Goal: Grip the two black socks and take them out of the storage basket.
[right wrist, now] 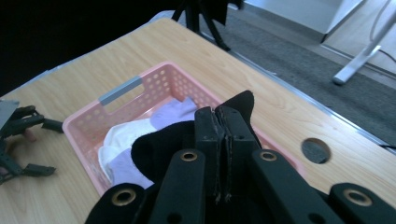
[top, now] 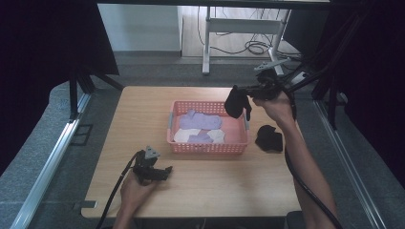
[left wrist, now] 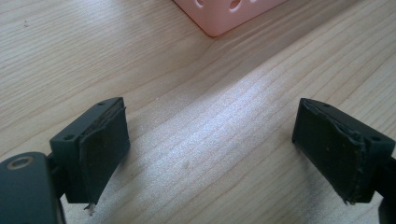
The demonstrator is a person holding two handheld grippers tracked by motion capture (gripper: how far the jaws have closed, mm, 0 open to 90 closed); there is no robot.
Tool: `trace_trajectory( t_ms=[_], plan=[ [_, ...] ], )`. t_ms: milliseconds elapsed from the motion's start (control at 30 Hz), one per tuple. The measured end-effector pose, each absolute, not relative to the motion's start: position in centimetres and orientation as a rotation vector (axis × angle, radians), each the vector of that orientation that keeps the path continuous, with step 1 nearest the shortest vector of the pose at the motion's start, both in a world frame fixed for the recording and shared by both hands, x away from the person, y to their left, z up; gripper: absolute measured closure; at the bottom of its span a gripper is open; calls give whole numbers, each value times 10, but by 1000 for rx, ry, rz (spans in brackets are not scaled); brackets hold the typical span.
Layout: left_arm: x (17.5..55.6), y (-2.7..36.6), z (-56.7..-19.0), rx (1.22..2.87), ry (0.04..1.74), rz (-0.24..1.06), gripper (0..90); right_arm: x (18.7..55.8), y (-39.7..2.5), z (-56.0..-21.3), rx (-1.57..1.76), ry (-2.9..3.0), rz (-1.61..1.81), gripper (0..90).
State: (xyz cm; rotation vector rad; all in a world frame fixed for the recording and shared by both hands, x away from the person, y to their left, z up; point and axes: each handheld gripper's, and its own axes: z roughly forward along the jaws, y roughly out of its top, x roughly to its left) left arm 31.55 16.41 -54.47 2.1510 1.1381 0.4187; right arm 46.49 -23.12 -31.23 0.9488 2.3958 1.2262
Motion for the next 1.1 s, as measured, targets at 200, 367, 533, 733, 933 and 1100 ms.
trace_trajectory(
  t_ms=[200,367,533,733,933,1100],
  plan=[
    [315,164,-545,2150,1139,419,106,462,-255,-305,993,2345,1205,876],
    [315,164,-545,2150,1139,418,106,459,-277,-308,1049,2306,1185,875],
    [315,164,-545,2149,1138,418,106,457,-297,-316,1107,2274,1152,875],
    [315,164,-545,2153,1138,416,106,458,-321,-335,1178,2244,1082,874],
    [315,164,-545,2154,1137,416,106,461,-336,-361,1238,2236,1011,873],
    [315,164,-545,2152,1140,415,106,463,-338,-385,1250,2252,945,872]
  ],
)
